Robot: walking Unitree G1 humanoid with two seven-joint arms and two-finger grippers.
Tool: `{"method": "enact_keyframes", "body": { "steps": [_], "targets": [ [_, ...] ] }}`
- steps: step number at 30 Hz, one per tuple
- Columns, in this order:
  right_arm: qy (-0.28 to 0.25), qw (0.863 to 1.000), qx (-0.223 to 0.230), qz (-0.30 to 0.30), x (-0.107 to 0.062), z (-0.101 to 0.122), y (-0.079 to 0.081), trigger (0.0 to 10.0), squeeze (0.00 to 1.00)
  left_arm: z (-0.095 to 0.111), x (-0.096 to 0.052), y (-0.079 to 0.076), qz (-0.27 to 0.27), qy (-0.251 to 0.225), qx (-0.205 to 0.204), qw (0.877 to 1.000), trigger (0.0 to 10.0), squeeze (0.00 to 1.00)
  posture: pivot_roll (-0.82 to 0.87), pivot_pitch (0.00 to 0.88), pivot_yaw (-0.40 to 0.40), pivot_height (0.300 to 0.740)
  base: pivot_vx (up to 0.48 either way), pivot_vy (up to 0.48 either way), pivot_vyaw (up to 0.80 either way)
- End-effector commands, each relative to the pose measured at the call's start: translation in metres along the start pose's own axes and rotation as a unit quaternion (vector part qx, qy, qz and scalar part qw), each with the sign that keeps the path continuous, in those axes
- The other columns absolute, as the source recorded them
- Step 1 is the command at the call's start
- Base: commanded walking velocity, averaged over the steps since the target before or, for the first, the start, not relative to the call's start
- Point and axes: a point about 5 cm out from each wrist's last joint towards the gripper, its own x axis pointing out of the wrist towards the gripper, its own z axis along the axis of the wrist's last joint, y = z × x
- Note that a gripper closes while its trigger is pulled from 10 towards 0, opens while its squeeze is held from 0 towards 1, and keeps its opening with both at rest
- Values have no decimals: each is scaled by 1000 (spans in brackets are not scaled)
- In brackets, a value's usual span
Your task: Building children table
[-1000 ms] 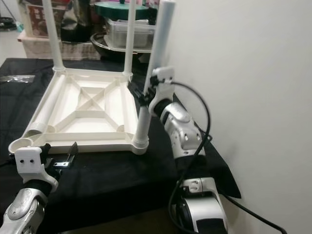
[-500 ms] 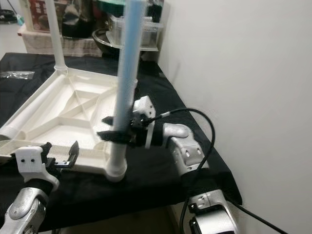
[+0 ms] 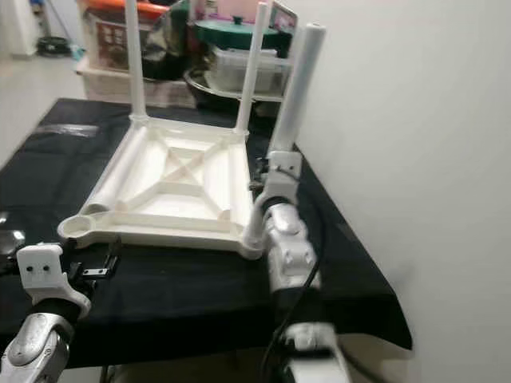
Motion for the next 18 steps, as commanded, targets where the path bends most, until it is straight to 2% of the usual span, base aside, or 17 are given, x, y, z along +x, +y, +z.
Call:
{"method": "enact_keyframes", "body": {
  "steps": [1,2,3,4,5,6,7,8,9,10,11,12,14,15,16,17,18],
  "targets": [
    [22,999,-1,47,-2,-9,13,10000,0,-3,0,-5,-9,5,-8,1000,10000,0,111,0,-162,740,0,0,0],
    [-6,993,10,114,-4,1,26,10000,208,-3,1,-4,-9,5,-8,1000,10000,0,110,0,-161,740,0,0,0],
    [-23,985,23,167,-3,10,34,10000,800,-3,1,-4,-9,4,-8,1000,10000,0,109,0,-160,740,0,0,0],
    [-23,985,23,167,-3,10,34,10000,800,-3,1,-4,-9,4,-8,1000,10000,0,109,0,-160,740,0,0,0],
    [-39,975,27,216,1,20,36,10000,1000,-2,2,-4,-10,2,-9,1000,10000,0,110,0,-163,740,0,0,0],
    [-39,975,27,216,1,20,36,10000,1000,-2,2,-4,-10,2,-9,1000,10000,0,110,0,-163,740,0,0,0],
    [-46,956,32,287,3,31,39,10000,0,-2,2,-5,-11,1,-9,1000,10000,0,110,0,-163,740,0,0,0],
    [-46,956,32,287,3,31,39,10000,0,-2,2,-5,-11,1,-9,1000,10000,0,110,0,-163,740,0,0,0],
    [-68,923,19,378,1,43,38,10000,0,-1,3,-5,-13,-1,-10,1000,10000,0,113,0,-166,740,0,0,0],
    [-68,923,19,378,1,43,38,10000,0,-1,3,-5,-13,-1,-10,1000,10000,0,113,0,-166,740,0,0,0],
    [-76,877,2,475,-7,49,36,10000,0,0,4,-6,-15,-3,-12,1000,10000,0,117,0,-168,740,0,0,0],
    [-76,877,2,475,-7,49,36,10000,0,0,4,-6,-15,-3,-12,1000,10000,0,117,0,-168,740,0,0,0],
    [-67,814,-37,575,-17,46,33,10000,0,1,4,-7,-20,-7,-14,1000,10000,0,122,0,-174,740,0,0,0],
    [-67,814,-37,575,-17,46,33,10000,0,1,4,-7,-20,-7,-14,1000,10000,0,122,0,-174,740,0,0,0],
    [-55,789,-44,610,-23,40,37,10000,0,2,4,-7,-20,-9,-14,1000,10000,0,129,0,-180,740,0,0,0],
    [-55,789,-44,610,-23,40,37,10000,0,2,4,-7,-20,-9,-14,1000,10000,0,129,0,-180,740,0,0,0],
    [-42,765,-47,641,-29,32,42,3176,0,2,4,-7,-19,-11,-14,1000,10000,0,137,0,-188,740,0,0,0]
  ]
}}
